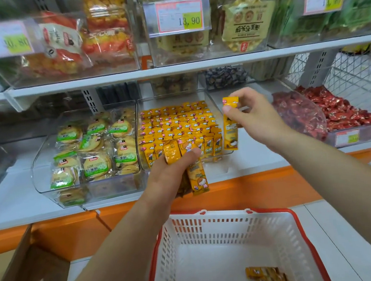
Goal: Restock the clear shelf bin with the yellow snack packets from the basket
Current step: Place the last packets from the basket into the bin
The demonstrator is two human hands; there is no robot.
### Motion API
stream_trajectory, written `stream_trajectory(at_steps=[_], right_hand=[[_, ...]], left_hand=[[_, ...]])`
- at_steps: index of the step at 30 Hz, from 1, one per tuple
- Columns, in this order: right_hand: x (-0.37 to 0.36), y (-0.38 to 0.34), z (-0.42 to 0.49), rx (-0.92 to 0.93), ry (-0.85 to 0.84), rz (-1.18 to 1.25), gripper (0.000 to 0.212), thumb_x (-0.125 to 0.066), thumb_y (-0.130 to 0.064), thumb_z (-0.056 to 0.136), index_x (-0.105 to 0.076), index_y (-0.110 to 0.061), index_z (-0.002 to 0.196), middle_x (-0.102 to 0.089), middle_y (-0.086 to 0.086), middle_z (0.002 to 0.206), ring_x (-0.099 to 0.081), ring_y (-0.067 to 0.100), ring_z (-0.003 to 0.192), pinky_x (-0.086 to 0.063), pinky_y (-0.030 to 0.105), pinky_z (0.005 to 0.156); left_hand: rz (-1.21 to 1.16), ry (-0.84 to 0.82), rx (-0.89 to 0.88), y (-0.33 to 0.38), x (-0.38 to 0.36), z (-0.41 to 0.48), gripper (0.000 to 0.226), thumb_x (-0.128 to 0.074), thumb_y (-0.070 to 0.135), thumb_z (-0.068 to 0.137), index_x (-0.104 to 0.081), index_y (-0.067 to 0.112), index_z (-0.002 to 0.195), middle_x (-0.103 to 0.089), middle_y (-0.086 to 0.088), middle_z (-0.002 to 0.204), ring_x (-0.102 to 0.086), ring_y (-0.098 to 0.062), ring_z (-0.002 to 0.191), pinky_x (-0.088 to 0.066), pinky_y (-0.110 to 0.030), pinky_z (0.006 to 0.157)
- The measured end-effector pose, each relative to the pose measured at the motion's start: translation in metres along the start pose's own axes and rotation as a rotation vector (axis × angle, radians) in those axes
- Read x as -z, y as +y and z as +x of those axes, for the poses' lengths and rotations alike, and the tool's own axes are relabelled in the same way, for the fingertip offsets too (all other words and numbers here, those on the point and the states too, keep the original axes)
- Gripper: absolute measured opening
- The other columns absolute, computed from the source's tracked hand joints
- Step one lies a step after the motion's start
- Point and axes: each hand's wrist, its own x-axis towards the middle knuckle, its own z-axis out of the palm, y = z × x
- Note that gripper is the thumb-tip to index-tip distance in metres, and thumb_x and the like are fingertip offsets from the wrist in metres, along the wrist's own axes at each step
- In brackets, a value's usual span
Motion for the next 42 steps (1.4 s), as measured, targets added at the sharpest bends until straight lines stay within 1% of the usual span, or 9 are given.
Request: stream_trajectory(at_steps=[7,13,22,25,28,32,35,38,42], right_hand=[[-0.004,0.028,0.038,0.026,-0.166,-0.513,0.025,-0.086,-0.033,0.075,-0.064,-0.029,0.087,-0.07,-0.007,0.095,-0.056,-0.001,0.067,-0.041,0.027,0.063],[-0.016,0.045,0.042,0.0,-0.285,-0.8,0.028,-0.084,-0.034,0.076,-0.066,-0.033,0.098,-0.068,-0.004,0.112,-0.061,0.022,0.099,-0.051,0.038,0.083],[-0.035,0.057,0.037,0.08,-0.379,-1.125,0.036,-0.074,-0.032,0.085,-0.062,-0.035,0.119,-0.063,-0.005,0.124,-0.059,0.022,0.11,-0.05,0.035,0.079],[-0.03,0.048,0.026,0.105,-0.337,-1.106,0.045,-0.075,-0.037,0.083,-0.059,-0.034,0.126,-0.057,-0.005,0.127,-0.056,0.023,0.115,-0.048,0.037,0.082],[-0.014,0.034,0.001,0.148,-0.196,-0.958,0.04,-0.076,-0.038,0.081,-0.062,-0.033,0.119,-0.056,-0.009,0.114,-0.056,0.018,0.104,-0.046,0.033,0.077],[-0.006,0.018,-0.058,-0.057,-0.261,-0.262,0.023,-0.076,-0.034,0.082,-0.065,-0.037,0.102,-0.067,-0.013,0.091,-0.063,0.016,0.075,-0.044,0.017,0.066],[-0.016,0.008,-0.094,-0.203,-0.371,0.062,0.035,-0.075,-0.034,0.085,-0.06,-0.035,0.117,-0.071,-0.008,0.096,-0.068,0.021,0.08,-0.05,0.032,0.069],[-0.028,0.0,-0.105,-0.278,-0.372,0.129,0.064,-0.075,-0.052,0.071,-0.053,-0.034,0.129,-0.067,-0.009,0.099,-0.07,0.015,0.079,-0.056,0.032,0.066],[-0.03,-0.003,-0.104,-0.338,-0.347,0.137,0.062,-0.081,-0.028,0.08,-0.05,-0.03,0.134,-0.061,-0.001,0.108,-0.071,0.014,0.077,-0.06,0.03,0.068]], left_hand=[[-0.028,-0.014,-0.011,0.003,0.003,0.004,0.025,-0.081,0.042,0.081,-0.073,0.029,0.101,-0.08,0.004,0.096,-0.078,-0.02,0.086,-0.062,-0.034,0.068],[-0.009,-0.03,-0.008,0.001,0.002,0.008,0.026,-0.08,0.043,0.082,-0.072,0.029,0.103,-0.08,0.004,0.097,-0.078,-0.019,0.088,-0.064,-0.036,0.075],[0.016,-0.01,0.01,-0.003,0.001,0.013,0.035,-0.082,0.047,0.079,-0.07,0.03,0.106,-0.08,0.003,0.098,-0.078,-0.019,0.089,-0.063,-0.038,0.078],[0.014,-0.008,0.017,-0.004,0.001,0.014,0.026,-0.083,0.046,0.079,-0.071,0.033,0.098,-0.08,0.008,0.091,-0.078,-0.015,0.083,-0.062,-0.032,0.066],[0.042,-0.008,0.031,-0.006,0.0,0.014,0.022,-0.082,0.048,0.078,-0.073,0.037,0.094,-0.08,0.007,0.095,-0.077,-0.019,0.088,-0.063,-0.041,0.078],[0.059,-0.037,0.053,-0.009,-0.007,0.012,0.021,-0.081,0.048,0.08,-0.076,0.035,0.095,-0.08,0.005,0.095,-0.078,-0.02,0.088,-0.062,-0.046,0.085],[0.062,-0.052,0.052,-0.011,-0.013,0.008,0.016,-0.081,0.049,0.08,-0.077,0.041,0.095,-0.08,0.005,0.096,-0.078,-0.02,0.088,-0.062,-0.046,0.086],[0.061,-0.06,0.034,-0.013,-0.02,0.003,0.029,-0.08,0.048,0.082,-0.077,0.032,0.106,-0.079,-0.001,0.103,-0.076,-0.028,0.097,-0.059,-0.053,0.093],[0.045,-0.039,0.046,-0.012,-0.024,-0.001,0.042,-0.079,0.055,0.08,-0.075,0.026,0.11,-0.079,-0.003,0.104,-0.075,-0.029,0.099,-0.059,-0.051,0.091]])
